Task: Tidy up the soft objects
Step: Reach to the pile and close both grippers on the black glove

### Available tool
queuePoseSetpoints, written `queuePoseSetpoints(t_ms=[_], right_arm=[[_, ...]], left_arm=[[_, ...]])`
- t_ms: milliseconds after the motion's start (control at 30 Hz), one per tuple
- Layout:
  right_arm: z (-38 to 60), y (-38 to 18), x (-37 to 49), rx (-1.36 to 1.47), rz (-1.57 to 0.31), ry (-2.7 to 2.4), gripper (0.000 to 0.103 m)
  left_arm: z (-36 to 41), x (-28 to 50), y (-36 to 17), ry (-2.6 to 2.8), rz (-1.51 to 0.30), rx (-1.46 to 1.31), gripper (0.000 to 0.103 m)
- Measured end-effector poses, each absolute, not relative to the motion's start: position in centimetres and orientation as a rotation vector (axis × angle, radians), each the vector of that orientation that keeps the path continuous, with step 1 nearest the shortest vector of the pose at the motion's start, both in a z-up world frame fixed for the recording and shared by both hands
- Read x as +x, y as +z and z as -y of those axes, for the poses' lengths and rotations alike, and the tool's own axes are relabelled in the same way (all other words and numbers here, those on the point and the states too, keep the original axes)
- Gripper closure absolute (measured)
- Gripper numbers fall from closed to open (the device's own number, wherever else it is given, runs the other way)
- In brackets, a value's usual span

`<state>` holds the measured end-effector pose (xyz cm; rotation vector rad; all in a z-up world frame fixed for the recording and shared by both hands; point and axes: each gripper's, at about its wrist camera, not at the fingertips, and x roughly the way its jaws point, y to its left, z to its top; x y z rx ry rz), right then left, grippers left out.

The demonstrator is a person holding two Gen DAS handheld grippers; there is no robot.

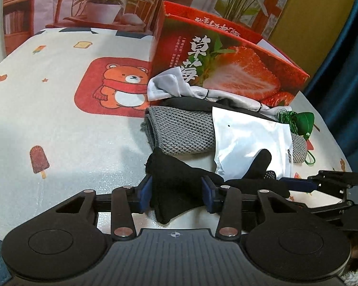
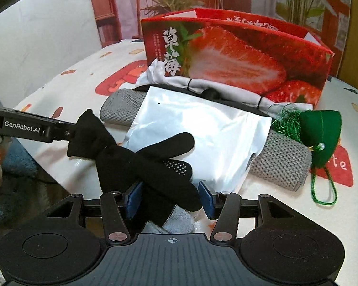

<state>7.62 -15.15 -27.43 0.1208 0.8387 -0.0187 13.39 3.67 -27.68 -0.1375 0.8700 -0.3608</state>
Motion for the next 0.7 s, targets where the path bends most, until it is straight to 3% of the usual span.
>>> queuePoseSetpoints(t_ms=[333,400,467,567,700], right_arm=[[13.3,-27.7,7.7,-0.004,-0.846,0.042,0.051],[13.2,-27.6,7.7,-0.024,-0.845,0.052,0.056],[12.9,-27.5,7.6,-0.033,-0.843,0.077,0.069],[12.3,-27.4,7.7,-0.056,-0.842,0.106,0.08],[13.0,-27.4,7.8,0.006,-0.845,0.113,0.084]], left_arm=[[-4.1,13.6,-28.0,-0.353,-0.878,-0.177,0.06],[-4.2,13.6,-28.0,-0.354,-0.878,-0.179,0.06],[-4.2,13.6,-28.1,-0.355,-0.879,-0.179,0.06],[-4.2,13.6,-28.1,-0.355,-0.879,-0.18,0.06],[-4.1,13.6,-28.1,-0.364,-0.874,-0.173,0.06]])
